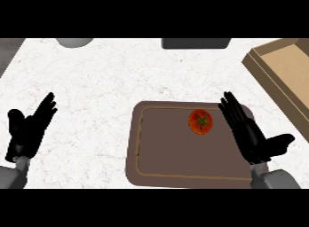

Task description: Pick the tomato from the tray and place it in the cardboard box

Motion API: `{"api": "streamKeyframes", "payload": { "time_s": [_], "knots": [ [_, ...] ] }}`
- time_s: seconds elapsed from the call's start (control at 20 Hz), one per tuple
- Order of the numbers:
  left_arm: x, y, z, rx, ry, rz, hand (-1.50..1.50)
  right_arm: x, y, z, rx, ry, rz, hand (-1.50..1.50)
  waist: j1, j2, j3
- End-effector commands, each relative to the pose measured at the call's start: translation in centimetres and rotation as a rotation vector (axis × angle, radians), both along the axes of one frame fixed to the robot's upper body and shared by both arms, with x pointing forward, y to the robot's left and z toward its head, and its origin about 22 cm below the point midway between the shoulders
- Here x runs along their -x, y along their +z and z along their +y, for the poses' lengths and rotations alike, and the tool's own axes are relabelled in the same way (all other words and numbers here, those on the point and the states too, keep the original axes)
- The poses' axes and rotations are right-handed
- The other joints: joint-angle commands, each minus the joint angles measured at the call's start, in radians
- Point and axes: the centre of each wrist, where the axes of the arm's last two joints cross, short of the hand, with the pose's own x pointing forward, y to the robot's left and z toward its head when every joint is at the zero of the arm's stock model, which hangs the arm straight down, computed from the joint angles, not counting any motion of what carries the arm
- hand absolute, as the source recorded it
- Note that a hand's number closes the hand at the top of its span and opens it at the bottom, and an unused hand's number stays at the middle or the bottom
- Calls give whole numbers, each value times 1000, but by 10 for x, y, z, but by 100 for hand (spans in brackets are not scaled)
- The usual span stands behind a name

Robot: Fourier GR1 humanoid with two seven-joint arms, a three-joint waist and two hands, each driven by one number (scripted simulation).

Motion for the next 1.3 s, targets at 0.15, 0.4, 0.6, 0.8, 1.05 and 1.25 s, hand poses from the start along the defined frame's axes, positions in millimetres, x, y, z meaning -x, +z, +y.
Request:
{"api": "streamKeyframes", "payload": {
  "time_s": [0.15, 0.4, 0.6, 0.8, 1.05, 1.25],
  "knots": [
    [-14, 33, -20, 117, 32, -217, 0, -12, 33, -84, -43, -358, -233, 150, -14, 5, -7],
    [-14, 40, -51, 256, -5, -277, 0, 1, 13, -143, 336, -632, -184, 150, 5, 14, -7],
    [-14, 37, -47, 255, 9, -279, 0, 4, -17, -131, 407, -576, -427, -150, 5, 16, -7],
    [-4, 55, -54, 261, -4, -256, 0, 1, 30, -145, 565, -398, -452, -150, 0, 8, -9],
    [-4, 46, -55, 260, 17, -269, 0, 8, 76, -167, 847, -124, -280, -150, -7, 9, -12],
    [6, 44, -68, 260, 11, -264, 0, 9, 106, -134, 903, 30, -157, -150, -8, 5, -12]
  ]
}}
